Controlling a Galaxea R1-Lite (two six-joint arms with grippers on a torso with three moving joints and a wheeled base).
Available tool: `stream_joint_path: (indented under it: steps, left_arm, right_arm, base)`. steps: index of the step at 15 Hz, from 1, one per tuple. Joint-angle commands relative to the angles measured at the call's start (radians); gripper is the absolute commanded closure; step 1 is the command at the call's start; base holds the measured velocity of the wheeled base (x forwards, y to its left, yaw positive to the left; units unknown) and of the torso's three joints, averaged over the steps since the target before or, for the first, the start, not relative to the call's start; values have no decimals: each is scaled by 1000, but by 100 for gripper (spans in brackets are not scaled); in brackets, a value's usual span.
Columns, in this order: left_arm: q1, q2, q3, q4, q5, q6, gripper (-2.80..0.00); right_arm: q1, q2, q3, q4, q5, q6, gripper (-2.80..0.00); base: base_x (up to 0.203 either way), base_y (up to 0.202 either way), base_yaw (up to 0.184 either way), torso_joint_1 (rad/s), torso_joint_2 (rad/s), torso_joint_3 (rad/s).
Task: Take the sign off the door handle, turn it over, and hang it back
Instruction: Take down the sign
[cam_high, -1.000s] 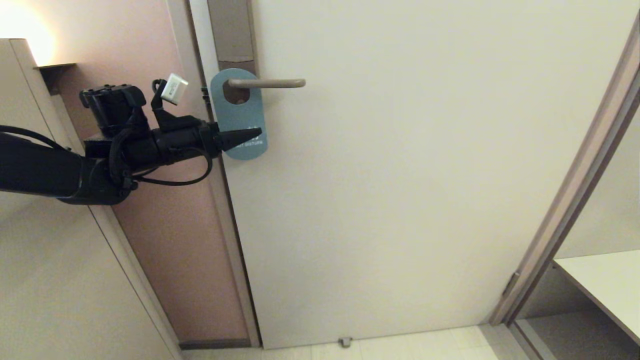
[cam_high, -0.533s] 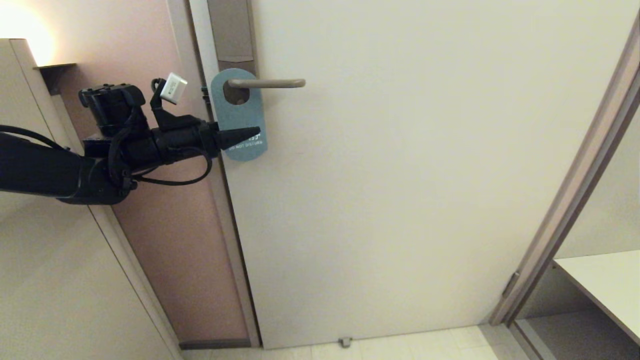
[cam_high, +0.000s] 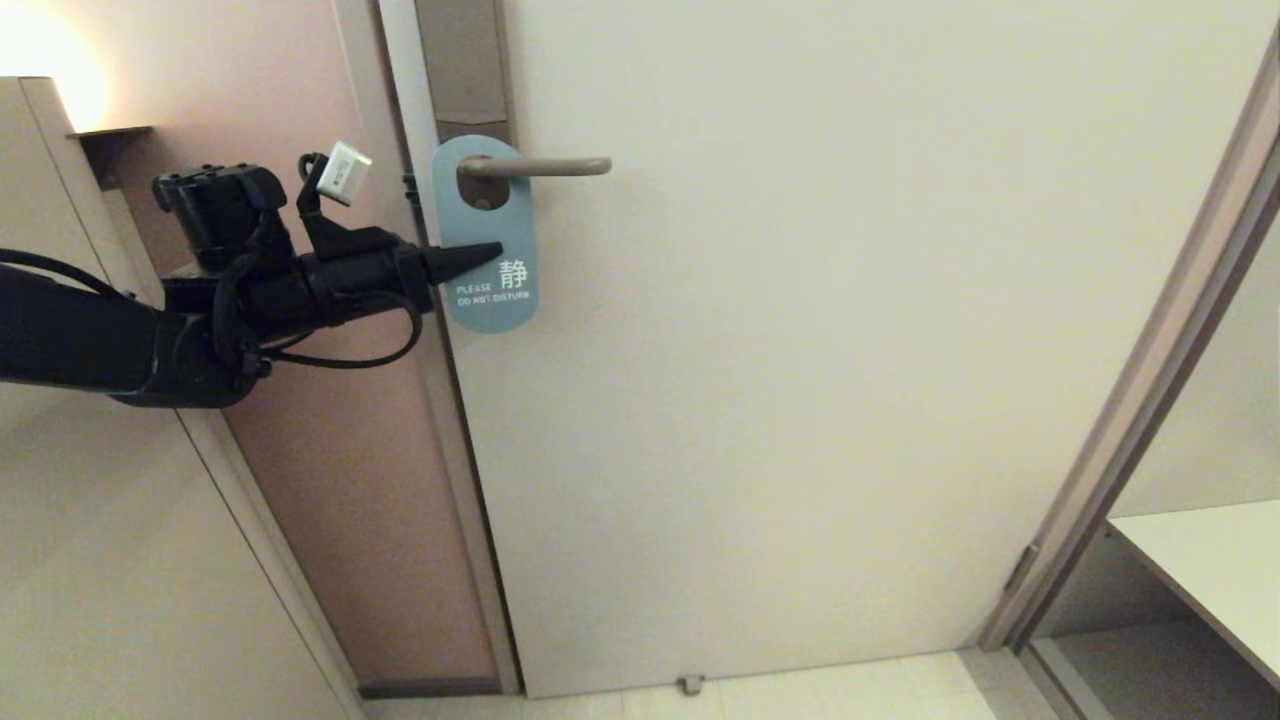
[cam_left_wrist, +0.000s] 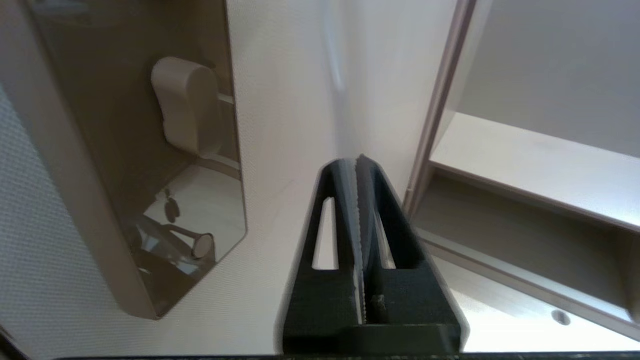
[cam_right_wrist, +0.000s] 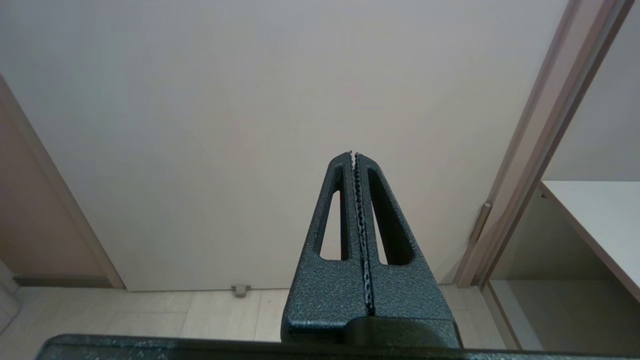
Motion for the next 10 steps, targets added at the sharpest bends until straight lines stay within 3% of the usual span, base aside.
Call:
stream_joint_path:
  steps: [1,10]
  left_arm:
    - [3,-9,0,-4,-5,-1,0]
    - [7,-61,60,-3,52,44,0]
  right_arm:
    - [0,0,0,0,0,0,0]
    - [0,0,0,0,0,0,0]
  base:
    - [0,0,0,0,0,0]
    - [0,0,0,0,0,0]
